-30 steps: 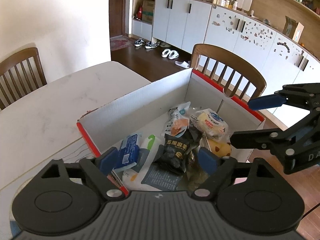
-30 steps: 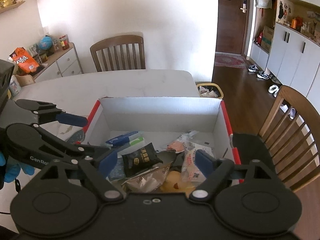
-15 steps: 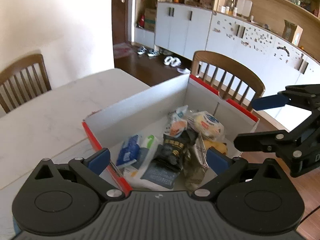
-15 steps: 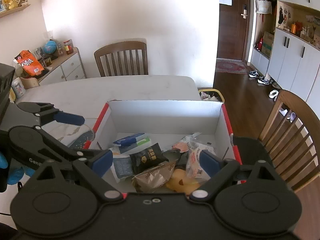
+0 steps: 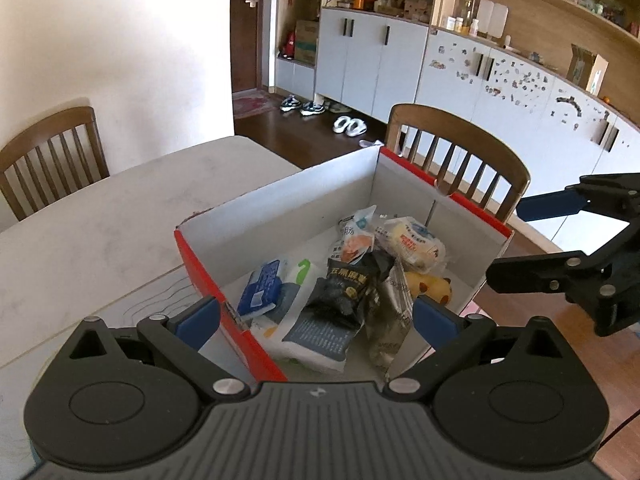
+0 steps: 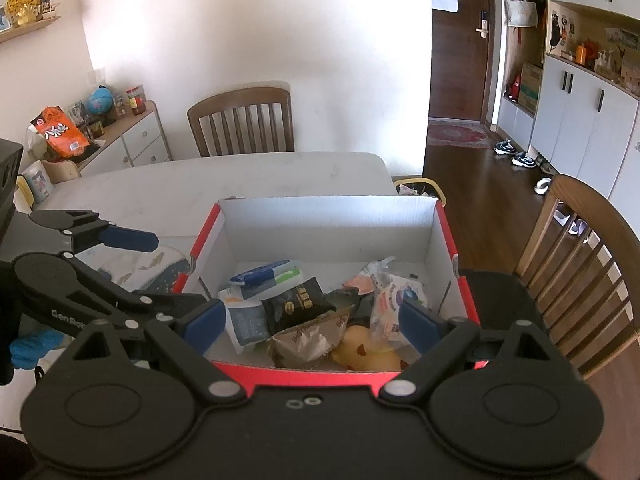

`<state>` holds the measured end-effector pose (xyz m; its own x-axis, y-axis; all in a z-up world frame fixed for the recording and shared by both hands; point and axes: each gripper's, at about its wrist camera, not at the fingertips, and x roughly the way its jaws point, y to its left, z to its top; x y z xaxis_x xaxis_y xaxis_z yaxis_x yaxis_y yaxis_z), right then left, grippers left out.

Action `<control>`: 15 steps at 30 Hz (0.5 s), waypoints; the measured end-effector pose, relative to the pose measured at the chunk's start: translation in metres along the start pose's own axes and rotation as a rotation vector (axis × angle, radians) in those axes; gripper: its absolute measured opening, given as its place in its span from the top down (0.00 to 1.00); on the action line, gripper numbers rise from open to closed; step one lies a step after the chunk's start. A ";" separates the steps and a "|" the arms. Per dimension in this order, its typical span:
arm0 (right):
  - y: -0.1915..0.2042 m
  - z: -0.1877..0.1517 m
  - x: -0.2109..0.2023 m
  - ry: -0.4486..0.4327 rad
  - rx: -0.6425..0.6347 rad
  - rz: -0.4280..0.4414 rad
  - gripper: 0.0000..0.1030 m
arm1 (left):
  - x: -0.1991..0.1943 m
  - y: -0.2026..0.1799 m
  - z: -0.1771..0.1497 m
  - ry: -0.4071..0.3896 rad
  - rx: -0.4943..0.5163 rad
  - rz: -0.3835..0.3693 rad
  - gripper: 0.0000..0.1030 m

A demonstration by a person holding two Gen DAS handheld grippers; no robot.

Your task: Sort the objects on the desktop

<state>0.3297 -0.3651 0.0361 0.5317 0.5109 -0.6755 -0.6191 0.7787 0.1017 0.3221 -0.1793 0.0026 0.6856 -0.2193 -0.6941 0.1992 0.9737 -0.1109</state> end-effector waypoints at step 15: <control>0.002 -0.004 0.000 0.009 -0.001 -0.004 0.09 | -0.002 -0.002 -0.007 -0.012 0.005 -0.024 0.00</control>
<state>0.3267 -0.3648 0.0333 0.5290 0.5044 -0.6824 -0.6174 0.7805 0.0982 0.3156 -0.1806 -0.0005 0.6889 -0.2435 -0.6827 0.2190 0.9678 -0.1242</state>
